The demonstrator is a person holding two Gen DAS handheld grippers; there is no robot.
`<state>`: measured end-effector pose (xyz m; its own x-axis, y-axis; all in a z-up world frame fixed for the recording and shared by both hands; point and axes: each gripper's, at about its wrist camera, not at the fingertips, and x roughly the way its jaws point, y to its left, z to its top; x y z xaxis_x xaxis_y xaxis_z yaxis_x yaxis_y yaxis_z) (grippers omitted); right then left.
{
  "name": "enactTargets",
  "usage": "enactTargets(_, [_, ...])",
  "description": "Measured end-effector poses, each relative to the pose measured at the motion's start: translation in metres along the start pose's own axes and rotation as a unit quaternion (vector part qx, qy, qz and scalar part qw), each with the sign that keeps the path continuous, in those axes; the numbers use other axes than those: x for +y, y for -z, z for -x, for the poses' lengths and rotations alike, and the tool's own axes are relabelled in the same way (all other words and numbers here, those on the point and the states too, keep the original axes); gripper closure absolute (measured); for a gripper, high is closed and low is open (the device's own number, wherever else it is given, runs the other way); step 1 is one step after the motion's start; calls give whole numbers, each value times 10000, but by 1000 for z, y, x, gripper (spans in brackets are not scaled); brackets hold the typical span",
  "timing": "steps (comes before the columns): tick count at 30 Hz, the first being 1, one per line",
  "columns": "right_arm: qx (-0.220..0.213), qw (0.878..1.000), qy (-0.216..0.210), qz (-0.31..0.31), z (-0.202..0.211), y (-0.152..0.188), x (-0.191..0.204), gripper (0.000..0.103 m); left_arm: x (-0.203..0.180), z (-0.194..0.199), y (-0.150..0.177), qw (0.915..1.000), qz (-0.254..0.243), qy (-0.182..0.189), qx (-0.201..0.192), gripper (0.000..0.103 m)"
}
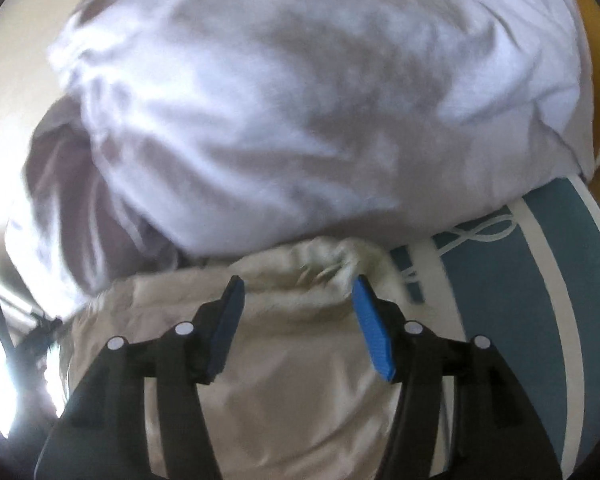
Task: Fold large clothes
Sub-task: 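Lift the hem with both grippers and fold it toward the collar, then lower the folded hem onto the collar and open both grippers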
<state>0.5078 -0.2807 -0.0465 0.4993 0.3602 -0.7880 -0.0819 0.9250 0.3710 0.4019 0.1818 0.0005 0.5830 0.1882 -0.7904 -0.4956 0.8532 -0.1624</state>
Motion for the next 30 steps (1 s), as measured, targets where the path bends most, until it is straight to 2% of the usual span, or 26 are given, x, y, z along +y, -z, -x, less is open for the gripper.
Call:
enactTargets(7, [384,9967,-165,693,-8,29,57,46,-50,27,24,9972,-561,486,82,24])
enactTargets(12, [583,9925,-82,1072,-22,41,90,45,-83,39,46,9930,-880,769,144,24])
enactTargets(16, [763,9879,174,1339,-37,50,98,43,-102,35,63,9907,-1167,691,119,24])
enactTargets(19, [900,9852,379,1411,-54,56,96,44,-107,18,72,9904,-1224,592,243,24])
enactTargets(20, [914,9840,457,1459,-61,58,96,46,-108,12,74,9907,-1220,542,268,23])
enactTargets(22, [866,9818,575,1588,-72,63,99,63,-104,-5,73,9913,-1194,475,272,23])
enactTargets(23, [850,9812,597,1626,-75,63,101,68,-104,-9,73,9916,-1182,465,260,23])
enactTargets(25, [801,9807,618,1674,-81,62,104,86,-107,-16,72,9918,-1191,407,209,23])
enactTargets(27, [764,9820,623,1609,-88,58,104,94,-109,-24,69,9919,-1204,363,183,23])
enactTargets(30, [698,9855,610,1422,-99,49,103,99,-117,-38,65,9926,-1183,244,151,23])
